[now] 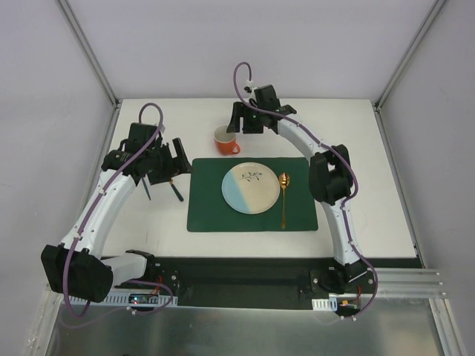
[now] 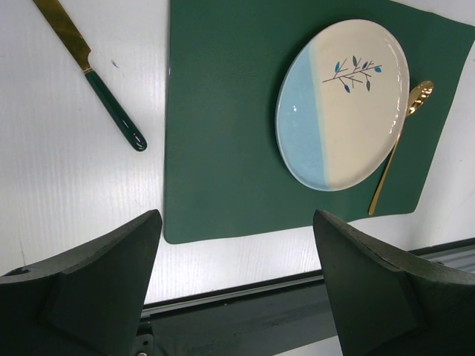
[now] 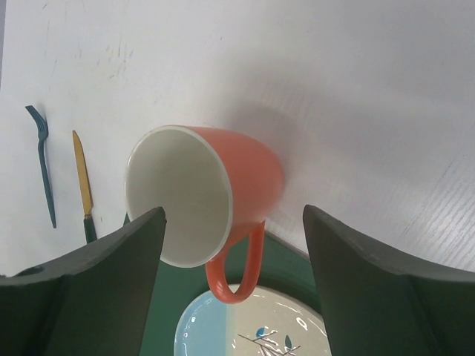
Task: Set the dinner table for one person
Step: Pick up the cup at the center of the board.
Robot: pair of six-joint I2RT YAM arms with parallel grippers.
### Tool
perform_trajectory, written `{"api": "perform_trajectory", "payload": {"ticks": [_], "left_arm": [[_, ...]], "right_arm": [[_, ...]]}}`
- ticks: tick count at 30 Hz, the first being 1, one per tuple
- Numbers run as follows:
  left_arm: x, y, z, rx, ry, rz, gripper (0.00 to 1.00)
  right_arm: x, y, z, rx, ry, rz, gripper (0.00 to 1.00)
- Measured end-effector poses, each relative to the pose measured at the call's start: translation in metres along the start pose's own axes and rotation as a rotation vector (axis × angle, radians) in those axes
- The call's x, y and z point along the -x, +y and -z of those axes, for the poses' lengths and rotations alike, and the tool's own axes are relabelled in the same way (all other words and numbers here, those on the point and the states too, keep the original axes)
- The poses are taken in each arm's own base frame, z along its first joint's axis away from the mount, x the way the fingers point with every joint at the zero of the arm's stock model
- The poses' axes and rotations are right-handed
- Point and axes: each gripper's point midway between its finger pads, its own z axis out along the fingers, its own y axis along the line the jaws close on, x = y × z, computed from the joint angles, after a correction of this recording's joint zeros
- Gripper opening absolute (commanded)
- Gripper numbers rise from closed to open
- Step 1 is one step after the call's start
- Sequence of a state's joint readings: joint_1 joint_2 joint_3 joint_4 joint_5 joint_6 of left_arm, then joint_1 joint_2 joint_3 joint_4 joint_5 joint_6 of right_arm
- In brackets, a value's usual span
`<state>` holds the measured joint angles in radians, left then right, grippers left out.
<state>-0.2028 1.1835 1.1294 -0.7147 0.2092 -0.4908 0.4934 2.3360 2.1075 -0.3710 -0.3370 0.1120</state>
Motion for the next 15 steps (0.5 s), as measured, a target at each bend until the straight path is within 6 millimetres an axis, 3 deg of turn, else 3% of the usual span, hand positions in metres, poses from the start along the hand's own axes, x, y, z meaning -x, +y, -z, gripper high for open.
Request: {"api": "perform_trajectory", "payload": {"ticks": [7,15], "left_arm": [[-0.003,0.002,-0.002,0.006,0.009,0.002,0.84],[-0.004,0.003,-0.001,0.005,0.008,0.002,0.84]], "right_arm": [[-0.009,0.001,-0.002,0.013,0.023,-0.020,0.66],[-0.015,0.001,-0.006,0.021,0.035,-0.036,0.21]]}}
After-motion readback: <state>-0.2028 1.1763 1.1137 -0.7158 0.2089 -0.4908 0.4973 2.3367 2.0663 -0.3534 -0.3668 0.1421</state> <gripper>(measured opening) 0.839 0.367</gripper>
